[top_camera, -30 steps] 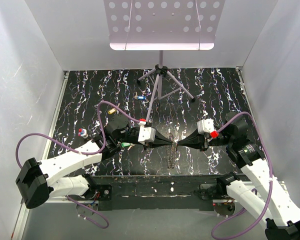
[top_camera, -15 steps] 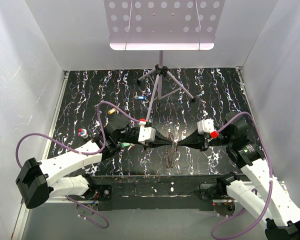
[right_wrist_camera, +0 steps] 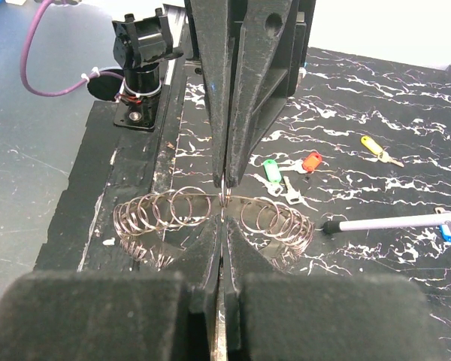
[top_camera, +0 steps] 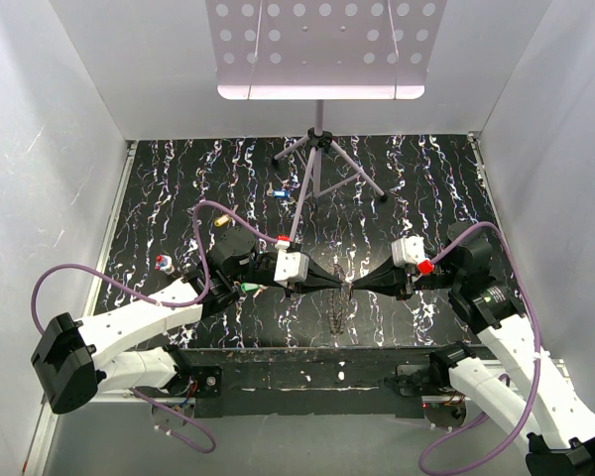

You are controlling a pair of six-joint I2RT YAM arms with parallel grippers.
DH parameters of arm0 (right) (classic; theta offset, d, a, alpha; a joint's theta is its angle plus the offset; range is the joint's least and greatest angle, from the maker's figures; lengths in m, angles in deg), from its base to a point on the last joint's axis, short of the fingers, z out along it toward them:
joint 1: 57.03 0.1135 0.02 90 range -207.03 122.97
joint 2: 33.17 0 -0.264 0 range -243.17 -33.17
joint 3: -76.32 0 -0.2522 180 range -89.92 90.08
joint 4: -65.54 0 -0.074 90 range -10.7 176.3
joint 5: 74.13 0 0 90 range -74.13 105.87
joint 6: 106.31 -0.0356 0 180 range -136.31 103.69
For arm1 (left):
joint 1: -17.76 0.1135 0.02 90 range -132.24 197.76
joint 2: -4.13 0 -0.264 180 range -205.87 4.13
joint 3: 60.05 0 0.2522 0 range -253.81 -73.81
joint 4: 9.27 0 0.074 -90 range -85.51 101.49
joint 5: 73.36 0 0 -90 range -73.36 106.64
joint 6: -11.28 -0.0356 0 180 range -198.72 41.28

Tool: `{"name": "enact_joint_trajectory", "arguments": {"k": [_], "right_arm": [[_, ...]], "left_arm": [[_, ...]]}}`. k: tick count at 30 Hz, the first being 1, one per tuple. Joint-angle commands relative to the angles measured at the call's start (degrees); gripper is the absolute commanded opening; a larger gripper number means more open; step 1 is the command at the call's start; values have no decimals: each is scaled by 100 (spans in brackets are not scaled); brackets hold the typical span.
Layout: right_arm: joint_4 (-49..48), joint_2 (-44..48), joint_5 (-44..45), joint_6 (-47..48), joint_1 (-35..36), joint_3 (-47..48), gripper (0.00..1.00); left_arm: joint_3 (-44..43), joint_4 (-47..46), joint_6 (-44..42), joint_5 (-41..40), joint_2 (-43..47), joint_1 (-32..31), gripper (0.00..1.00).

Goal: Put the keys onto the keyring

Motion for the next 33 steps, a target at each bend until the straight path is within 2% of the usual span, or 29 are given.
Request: {"name": "enact_joint_trajectory", "arguments": {"k": [1, 33], "right_arm": [[-187, -28, -169, 0, -10, 221, 1], [-539, -99, -160, -404, 34, 265, 1]], "left_arm": [[4, -238, -6, -19, 61, -20, 0], [83, -378, 73, 8, -35, -20, 0]]}}
